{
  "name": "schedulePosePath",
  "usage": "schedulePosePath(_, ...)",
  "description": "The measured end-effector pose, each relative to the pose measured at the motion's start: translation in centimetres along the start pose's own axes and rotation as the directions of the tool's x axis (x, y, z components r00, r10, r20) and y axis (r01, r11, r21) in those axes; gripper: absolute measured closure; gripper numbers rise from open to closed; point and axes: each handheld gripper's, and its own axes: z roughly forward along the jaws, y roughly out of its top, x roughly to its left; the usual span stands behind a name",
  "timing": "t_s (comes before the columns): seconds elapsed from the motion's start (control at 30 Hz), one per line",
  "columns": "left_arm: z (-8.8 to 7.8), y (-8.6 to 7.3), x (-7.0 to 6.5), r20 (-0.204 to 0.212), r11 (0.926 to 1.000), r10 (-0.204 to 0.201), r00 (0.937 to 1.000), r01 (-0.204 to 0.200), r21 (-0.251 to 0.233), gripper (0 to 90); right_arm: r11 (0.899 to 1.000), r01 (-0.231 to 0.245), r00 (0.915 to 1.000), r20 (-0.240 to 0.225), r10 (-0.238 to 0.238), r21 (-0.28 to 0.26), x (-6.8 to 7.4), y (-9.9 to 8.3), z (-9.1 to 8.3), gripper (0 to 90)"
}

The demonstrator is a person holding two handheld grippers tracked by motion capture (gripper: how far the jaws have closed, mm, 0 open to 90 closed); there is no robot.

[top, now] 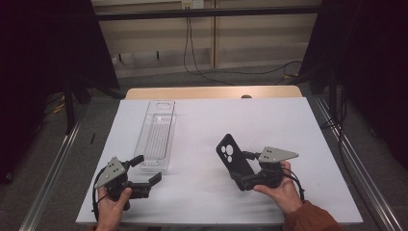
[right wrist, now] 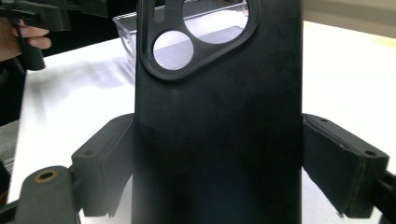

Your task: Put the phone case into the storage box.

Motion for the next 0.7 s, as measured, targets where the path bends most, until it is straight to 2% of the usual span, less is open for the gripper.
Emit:
schedulePosePath(0.1, 0.4, 0.3, -0.1, 0.041, 0.9997, 0.013, 0.9991, -0.014, 0.018, 6.4, 1.000, 0.001, 0.9999, -0.011, -0.001, 0.000, 0.2, 0.1, 0.2, 14.0)
schedulePosePath(0.17, 0.7, 0.4, -0.1, 0.084, 0.9998, -0.002, 0.9965, 0.000, 0.021, 6.3, 1.000, 0.005, 0.9998, -0.018, -0.005, 0.001, 0.4, 0.1, 0.2, 14.0)
schedulePosePath(0.23, 1.0, 0.6, -0.4, 0.091, 0.9985, 0.031, 0.9954, -0.035, 0.041, 6.5, 1.000, 0.008, 0.9997, -0.024, -0.008, 0.001, 0.6, 0.2, 0.3, 14.0)
schedulePosePath(0.27, 1.2, 0.8, -0.4, 0.111, 0.9980, 0.036, 0.9932, -0.042, 0.048, 7.5, 1.000, 0.011, 0.9996, -0.027, -0.011, 0.004, 0.6, 0.2, 0.4, 13.9)
schedulePosePath(0.33, 1.5, 1.0, -0.7, 0.105, 0.9973, 0.052, 0.9932, -0.057, 0.045, 7.7, 1.000, 0.011, 0.9993, -0.035, -0.011, 0.003, 0.8, 0.2, 0.5, 13.9)
schedulePosePath(0.37, 1.7, 1.1, -0.7, 0.117, 0.9961, 0.064, 0.9910, -0.071, 0.053, 7.7, 1.000, 0.012, 0.9992, -0.038, -0.012, 0.004, 0.9, 0.3, 0.6, 13.9)
schedulePosePath(0.4, 1.9, 1.2, -0.8, 0.131, 0.9963, 0.060, 0.9895, -0.068, 0.053, 7.7, 1.000, 0.016, 0.9991, -0.039, -0.016, 0.003, 1.0, 0.3, 0.6, 13.9)
schedulePosePath(0.43, 2.1, 1.3, -0.8, 0.131, 0.9958, 0.065, 0.9892, -0.073, 0.055, 7.7, 1.000, 0.015, 0.9990, -0.043, -0.015, 0.002, 1.0, 0.4, 0.7, 13.9)
schedulePosePath(0.5, 2.5, 1.5, -0.9, 0.157, 0.9965, 0.049, 0.9865, -0.059, 0.059, 7.0, 1.000, 0.020, 0.9986, -0.050, -0.020, 0.002, 1.2, 0.5, 0.8, 13.9)
schedulePosePath(0.67, 3.6, 1.9, -1.6, 0.204, 0.9948, 0.051, 0.9776, -0.068, 0.076, 5.5, 1.000, 0.027, 0.9974, -0.067, -0.027, 0.007, 1.6, 0.5, 1.1, 13.9)
schedulePosePath(0.7, 3.9, 2.0, -1.7, 0.222, 0.9939, 0.054, 0.9736, -0.074, 0.082, 5.4, 1.000, 0.029, 0.9971, -0.070, -0.028, 0.007, 1.7, 0.6, 1.1, 13.9)
